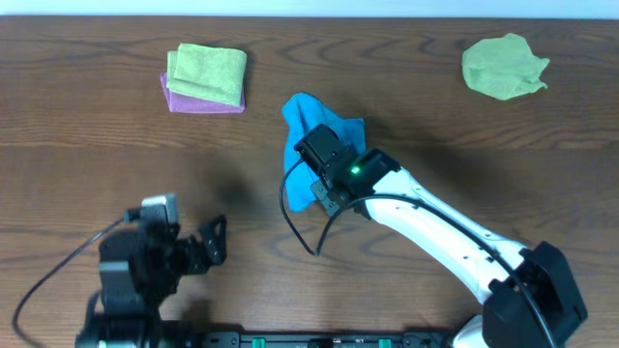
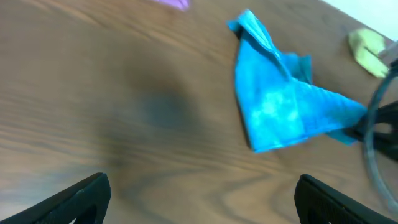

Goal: Fold the cloth
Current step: 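Move the left gripper to the blue cloth's lower edge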

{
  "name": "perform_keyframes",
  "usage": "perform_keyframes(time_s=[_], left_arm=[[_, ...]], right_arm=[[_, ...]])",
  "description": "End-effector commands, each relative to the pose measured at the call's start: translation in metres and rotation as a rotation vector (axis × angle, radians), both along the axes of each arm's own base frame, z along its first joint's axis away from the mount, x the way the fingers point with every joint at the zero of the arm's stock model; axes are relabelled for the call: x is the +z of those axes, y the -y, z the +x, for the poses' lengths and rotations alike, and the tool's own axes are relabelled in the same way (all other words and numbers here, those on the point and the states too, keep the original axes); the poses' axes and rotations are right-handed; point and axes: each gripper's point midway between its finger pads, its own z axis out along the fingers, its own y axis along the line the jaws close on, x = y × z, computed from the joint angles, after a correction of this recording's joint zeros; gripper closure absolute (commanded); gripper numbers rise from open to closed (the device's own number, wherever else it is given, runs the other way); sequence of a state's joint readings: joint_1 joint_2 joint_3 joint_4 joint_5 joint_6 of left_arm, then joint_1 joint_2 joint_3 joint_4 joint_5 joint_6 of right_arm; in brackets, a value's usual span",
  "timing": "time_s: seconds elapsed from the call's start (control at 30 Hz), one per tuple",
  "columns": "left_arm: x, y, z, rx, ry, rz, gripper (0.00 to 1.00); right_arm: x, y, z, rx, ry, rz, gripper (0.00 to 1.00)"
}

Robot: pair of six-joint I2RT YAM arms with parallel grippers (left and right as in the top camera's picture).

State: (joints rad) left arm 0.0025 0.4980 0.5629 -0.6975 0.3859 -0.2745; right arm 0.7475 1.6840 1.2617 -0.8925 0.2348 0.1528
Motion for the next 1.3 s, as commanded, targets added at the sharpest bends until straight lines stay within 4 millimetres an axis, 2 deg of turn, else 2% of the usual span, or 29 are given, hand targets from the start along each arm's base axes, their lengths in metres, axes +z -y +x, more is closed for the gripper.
perform_keyframes(time_s=[0.0,0.13,0.3,0.47,0.67,0.83,1.13,1.27], left_arm=[[0.017,0.035,0.004,-0.14,-0.064,-0.175,0.05],[0.023,0.057,0.019,-0.206,-0.122,-0.338,0.05],[0.028,0.07,0.039,-0.211,-0.169,-0.485,0.05],[0.015,0.081,0.039,-0.252,-0.25,-0.527,0.05],[-0.005,0.107,0.022,-0.48,-0.215,-0.353,0.04],[-0.042,0.105,0.017,-0.467,-0.268,-0.119,0.05],[-0.083,0.122,0.023,-0.495,-0.293,0.091,0.04],[-0.099,0.122,0.028,-0.482,-0.304,0.166,0.04]], right_arm=[[0.007,0.009,0.002,-0.018,0.029,-0.047,0.99],[0.006,0.012,0.0,-0.017,0.018,-0.059,0.99],[0.007,0.015,0.001,-0.023,0.028,-0.077,0.99],[0.007,0.017,0.002,-0.032,0.028,-0.076,0.99],[0.006,0.025,0.004,-0.051,0.018,-0.085,0.99],[0.006,0.029,0.006,-0.064,0.015,-0.087,0.99],[0.005,0.026,0.003,-0.058,-0.004,-0.072,0.99],[0.003,0.023,-0.001,-0.051,-0.028,-0.05,0.99]])
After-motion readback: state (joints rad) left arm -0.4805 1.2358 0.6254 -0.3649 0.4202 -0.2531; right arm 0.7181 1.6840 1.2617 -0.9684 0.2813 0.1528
